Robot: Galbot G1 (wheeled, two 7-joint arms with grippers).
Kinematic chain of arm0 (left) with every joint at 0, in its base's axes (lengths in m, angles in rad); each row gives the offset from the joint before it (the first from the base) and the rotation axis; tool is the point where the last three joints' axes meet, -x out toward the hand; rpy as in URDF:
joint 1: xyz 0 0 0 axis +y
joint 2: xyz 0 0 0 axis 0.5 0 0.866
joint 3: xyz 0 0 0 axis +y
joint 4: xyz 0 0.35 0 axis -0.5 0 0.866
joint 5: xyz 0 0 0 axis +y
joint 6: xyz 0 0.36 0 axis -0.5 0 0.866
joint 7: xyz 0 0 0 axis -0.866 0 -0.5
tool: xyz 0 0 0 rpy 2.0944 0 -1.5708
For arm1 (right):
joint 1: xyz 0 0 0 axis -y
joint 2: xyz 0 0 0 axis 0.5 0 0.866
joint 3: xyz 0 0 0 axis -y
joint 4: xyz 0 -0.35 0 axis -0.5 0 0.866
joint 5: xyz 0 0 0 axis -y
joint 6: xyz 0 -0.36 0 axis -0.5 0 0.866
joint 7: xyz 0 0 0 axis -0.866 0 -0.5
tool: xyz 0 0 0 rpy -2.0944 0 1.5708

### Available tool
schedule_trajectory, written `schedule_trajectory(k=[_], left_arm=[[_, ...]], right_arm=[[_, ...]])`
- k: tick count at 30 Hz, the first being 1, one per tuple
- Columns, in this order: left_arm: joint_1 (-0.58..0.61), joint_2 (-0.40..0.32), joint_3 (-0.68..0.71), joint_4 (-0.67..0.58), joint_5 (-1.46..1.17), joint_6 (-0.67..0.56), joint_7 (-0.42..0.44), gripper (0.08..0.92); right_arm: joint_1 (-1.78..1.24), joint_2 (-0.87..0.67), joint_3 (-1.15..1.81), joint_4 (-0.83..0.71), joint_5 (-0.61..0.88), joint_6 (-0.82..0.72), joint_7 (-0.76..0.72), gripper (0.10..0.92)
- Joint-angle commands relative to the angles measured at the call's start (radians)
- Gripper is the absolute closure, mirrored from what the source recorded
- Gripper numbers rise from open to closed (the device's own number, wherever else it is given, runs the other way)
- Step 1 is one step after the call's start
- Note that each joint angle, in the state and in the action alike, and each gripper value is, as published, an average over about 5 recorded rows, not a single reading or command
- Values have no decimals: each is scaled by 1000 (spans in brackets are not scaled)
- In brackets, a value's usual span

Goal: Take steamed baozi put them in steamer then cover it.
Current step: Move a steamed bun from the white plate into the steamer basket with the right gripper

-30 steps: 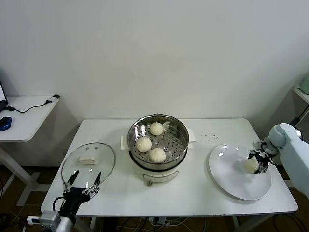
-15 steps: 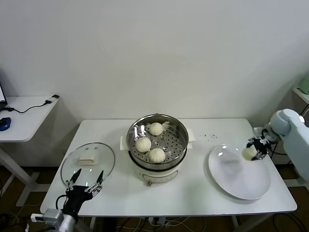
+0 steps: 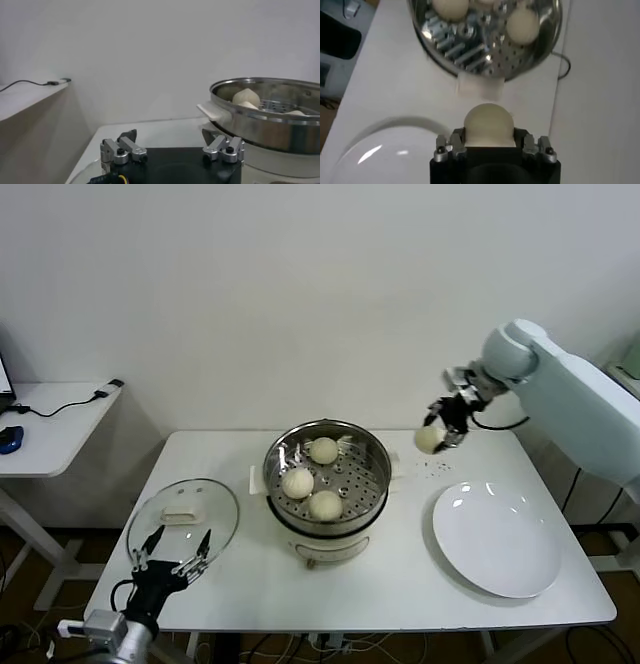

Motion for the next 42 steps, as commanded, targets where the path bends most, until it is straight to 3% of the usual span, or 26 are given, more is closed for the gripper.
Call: schedule_trajectory(k=[1, 20, 38, 42], left_arm=[[-5, 3, 3, -4, -3, 1, -1, 177], [-25, -6, 3, -7, -36, 3, 1, 177], [-29, -5, 2, 1, -48, 3, 2, 177], [-32, -5, 2, 4, -48, 3, 2, 177]], right_arm=[[211, 262, -255, -55, 160, -103, -8, 397], [108, 376, -349, -194, 38, -90, 37, 397], [64, 382, -355, -197, -9, -94, 61, 396], [65, 379, -356, -194, -1, -97, 74, 334]])
